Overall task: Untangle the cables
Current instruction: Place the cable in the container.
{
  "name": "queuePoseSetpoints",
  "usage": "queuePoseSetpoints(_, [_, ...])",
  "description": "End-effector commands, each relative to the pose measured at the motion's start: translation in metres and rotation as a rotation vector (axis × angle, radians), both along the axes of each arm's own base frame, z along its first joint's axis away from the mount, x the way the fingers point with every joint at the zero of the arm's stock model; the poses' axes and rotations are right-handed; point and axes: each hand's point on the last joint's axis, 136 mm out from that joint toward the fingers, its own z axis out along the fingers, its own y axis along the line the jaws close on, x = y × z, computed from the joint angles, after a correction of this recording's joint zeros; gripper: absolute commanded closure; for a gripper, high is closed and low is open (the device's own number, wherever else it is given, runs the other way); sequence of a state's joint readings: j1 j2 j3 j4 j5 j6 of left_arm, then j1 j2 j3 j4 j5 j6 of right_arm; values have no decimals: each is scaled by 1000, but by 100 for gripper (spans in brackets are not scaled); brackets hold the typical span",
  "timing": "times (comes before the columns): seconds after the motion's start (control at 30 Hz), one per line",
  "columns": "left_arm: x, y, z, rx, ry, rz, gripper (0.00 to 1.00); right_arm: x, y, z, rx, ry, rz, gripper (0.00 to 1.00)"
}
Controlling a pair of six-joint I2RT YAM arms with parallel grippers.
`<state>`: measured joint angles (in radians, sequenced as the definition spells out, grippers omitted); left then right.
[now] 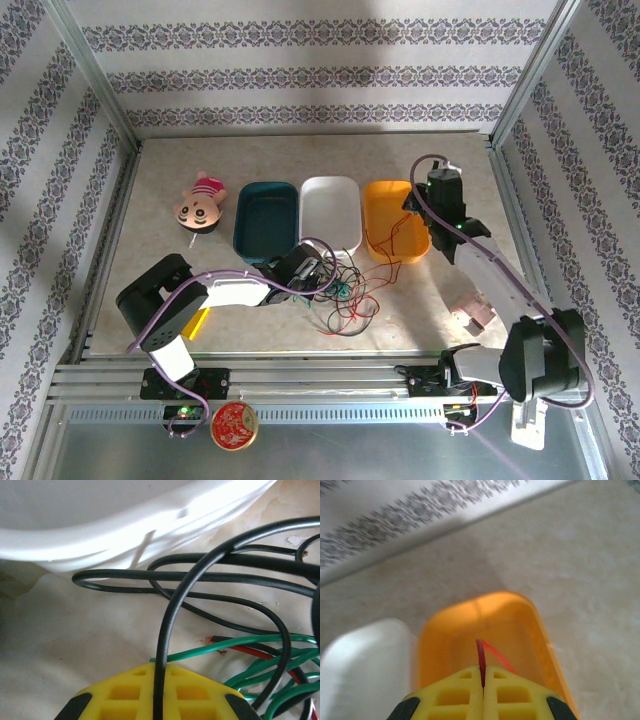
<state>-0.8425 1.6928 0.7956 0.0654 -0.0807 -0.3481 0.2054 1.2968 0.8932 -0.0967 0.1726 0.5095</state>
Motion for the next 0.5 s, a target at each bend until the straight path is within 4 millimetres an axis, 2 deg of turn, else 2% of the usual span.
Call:
queuePoseSetpoints(0.0, [-8, 1, 4, 19, -11, -23, 100, 3, -10, -23, 17, 24, -94, 100])
queuePoseSetpoints(0.13, [-7, 1, 8, 13, -19, -22, 100, 4, -13, -52, 7, 96, -115, 100])
queuePoseSetpoints(0.27, [-7, 2, 10, 13, -22, -17, 100, 8, -6, -76, 2, 175, -83, 100])
queuePoseSetpoints(0.47, [-6, 3, 9, 10, -25, -7, 100, 15, 30, -110, 90, 294, 73, 100])
